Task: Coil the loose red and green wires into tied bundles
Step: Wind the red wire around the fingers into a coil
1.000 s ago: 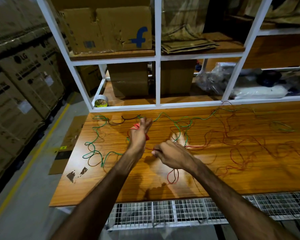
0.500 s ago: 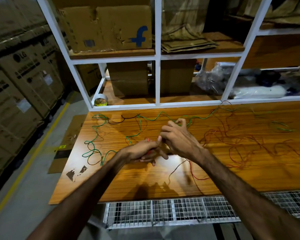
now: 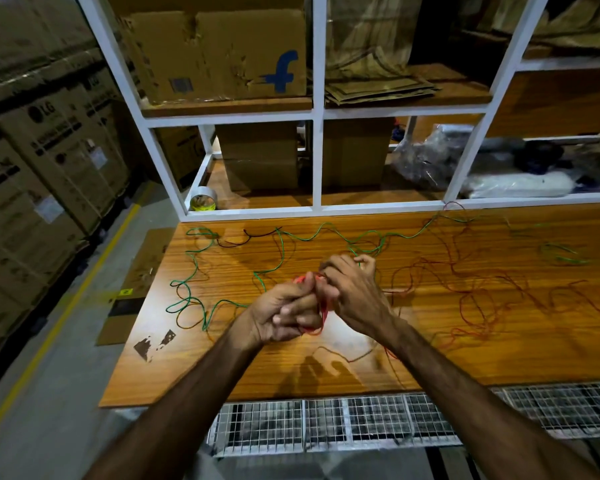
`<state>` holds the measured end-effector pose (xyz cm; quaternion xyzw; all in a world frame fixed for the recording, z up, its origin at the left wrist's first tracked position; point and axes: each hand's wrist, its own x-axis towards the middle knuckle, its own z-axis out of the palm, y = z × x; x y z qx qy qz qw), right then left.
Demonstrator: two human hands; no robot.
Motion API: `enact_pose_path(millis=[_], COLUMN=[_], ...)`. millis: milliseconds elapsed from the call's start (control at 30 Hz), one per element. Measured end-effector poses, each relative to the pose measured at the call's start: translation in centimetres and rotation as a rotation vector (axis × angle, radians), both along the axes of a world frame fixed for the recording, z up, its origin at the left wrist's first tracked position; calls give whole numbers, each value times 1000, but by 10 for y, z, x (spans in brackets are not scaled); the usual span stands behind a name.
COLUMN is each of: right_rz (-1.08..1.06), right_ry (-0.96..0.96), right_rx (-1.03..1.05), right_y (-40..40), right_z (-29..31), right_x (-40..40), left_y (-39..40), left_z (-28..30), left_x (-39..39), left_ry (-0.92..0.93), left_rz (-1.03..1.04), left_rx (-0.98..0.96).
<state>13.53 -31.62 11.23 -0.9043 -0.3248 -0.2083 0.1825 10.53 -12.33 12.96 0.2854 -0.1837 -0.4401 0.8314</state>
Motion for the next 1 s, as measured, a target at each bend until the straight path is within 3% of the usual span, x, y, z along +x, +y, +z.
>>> enact_pose_path(millis=[100,200,300,467,567,700,900,1000], right_rz=[-55,-64,-19,22,62,101,108,34], right_ry=[153,322,598,840,810,750,735,691], right_rx=[35,75,245,411,408,235,58,27], right_y=[3,8,12,27,33,29,21,15], right_z=[-6,-2,5,9,8,6,21,33], right_x=[-4,-6,-4,-10,-12,-10,4,13], left_y=[-1,1,-3,-12,-13,-9,-10,-10], left_z=[3,-1,11,23,17,5,-17,-23], left_x=[9,16,16,36,44,43,38,34], left_ry=[144,157,191,341,281,53,-196,-257], left_rz=[201,357,476,916,1096,1200,1171,1039], left_rx=[-124,-169,-201,-193,-47,229,697,812])
